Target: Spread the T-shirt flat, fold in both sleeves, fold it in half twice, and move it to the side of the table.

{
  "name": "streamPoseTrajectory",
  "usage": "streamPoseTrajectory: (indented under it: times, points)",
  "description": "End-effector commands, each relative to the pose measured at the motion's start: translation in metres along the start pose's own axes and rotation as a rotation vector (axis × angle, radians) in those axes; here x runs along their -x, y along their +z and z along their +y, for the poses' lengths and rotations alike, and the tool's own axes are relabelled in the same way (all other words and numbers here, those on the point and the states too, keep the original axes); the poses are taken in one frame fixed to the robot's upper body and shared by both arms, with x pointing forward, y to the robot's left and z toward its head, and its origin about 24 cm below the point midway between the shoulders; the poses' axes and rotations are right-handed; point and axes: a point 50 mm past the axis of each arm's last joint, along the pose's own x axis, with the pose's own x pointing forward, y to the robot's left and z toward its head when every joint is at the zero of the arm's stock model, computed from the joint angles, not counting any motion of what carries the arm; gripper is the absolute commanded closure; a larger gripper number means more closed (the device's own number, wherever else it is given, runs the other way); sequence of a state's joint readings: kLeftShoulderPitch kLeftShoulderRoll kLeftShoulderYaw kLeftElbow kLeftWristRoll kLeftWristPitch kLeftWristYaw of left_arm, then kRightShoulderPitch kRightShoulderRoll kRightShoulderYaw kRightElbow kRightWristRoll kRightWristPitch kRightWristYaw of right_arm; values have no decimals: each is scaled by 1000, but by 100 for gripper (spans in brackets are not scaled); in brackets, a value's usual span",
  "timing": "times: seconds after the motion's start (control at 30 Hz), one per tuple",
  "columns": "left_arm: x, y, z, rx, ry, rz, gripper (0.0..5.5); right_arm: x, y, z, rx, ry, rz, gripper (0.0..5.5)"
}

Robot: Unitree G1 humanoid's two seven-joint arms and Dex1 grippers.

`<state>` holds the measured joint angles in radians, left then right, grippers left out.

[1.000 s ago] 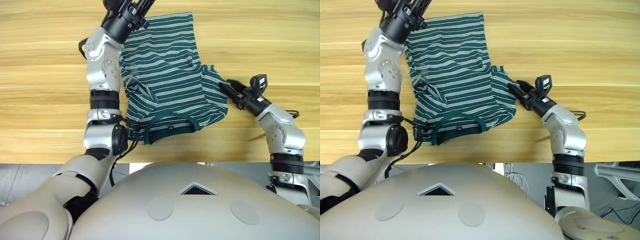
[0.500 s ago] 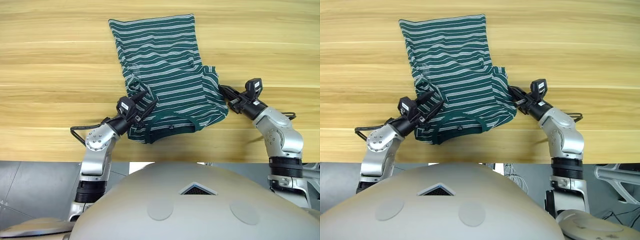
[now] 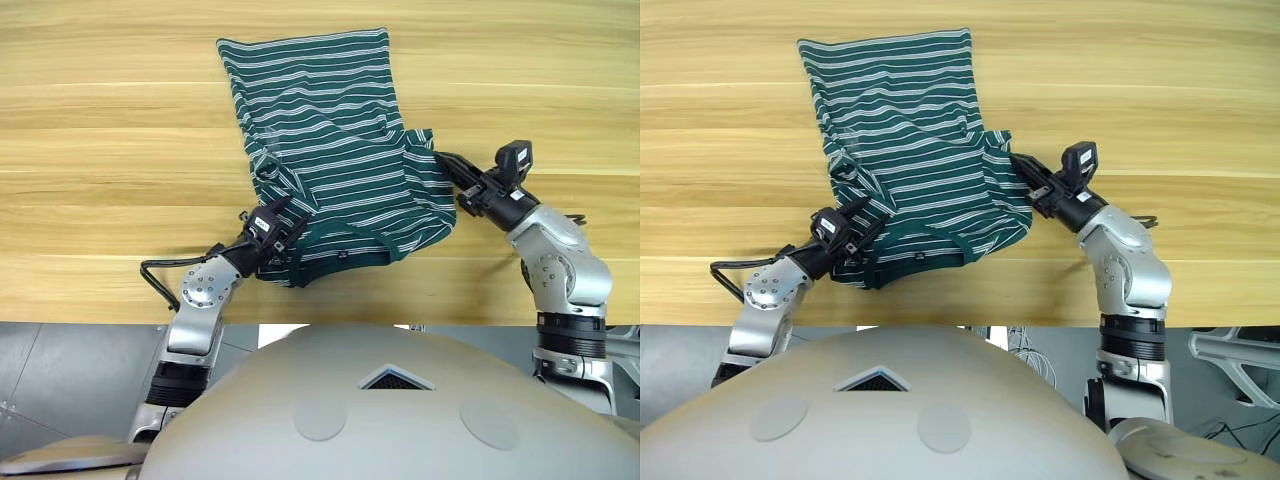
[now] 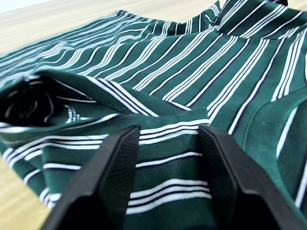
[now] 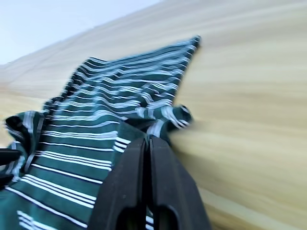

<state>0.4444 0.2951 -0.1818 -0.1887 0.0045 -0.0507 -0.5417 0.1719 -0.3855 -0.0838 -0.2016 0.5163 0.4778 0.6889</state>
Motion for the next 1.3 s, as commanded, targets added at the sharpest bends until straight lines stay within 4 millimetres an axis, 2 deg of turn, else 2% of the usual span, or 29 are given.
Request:
streamPoseTrajectory:
  times: [0.03,0.27,0.37,0.5,0.63,0.83,1.1,1.27,1.3]
  points:
    - [0,-13,-1,-9,-8,80,333,-5,6,25,34,121,23,544]
    - [-3,-13,-5,-44,-30,90,333,-16,4,43,101,190,102,544]
    - [-5,-12,-8,-51,-39,91,333,-24,-5,49,150,210,173,544]
    - [-7,-11,-13,-60,-51,88,333,-29,-18,43,256,165,262,544]
    - [-7,-11,-16,-70,-62,90,333,-29,-20,42,289,168,282,544]
    - [-2,-2,-11,-109,-52,73,333,-25,-17,40,308,177,265,434]
    - [1,15,0,-197,-52,25,333,-16,-19,55,309,338,257,288]
    - [9,50,20,-197,34,-152,333,-19,8,46,366,306,124,198]
    - [14,57,24,-190,48,-197,333,-19,15,44,383,305,87,198]
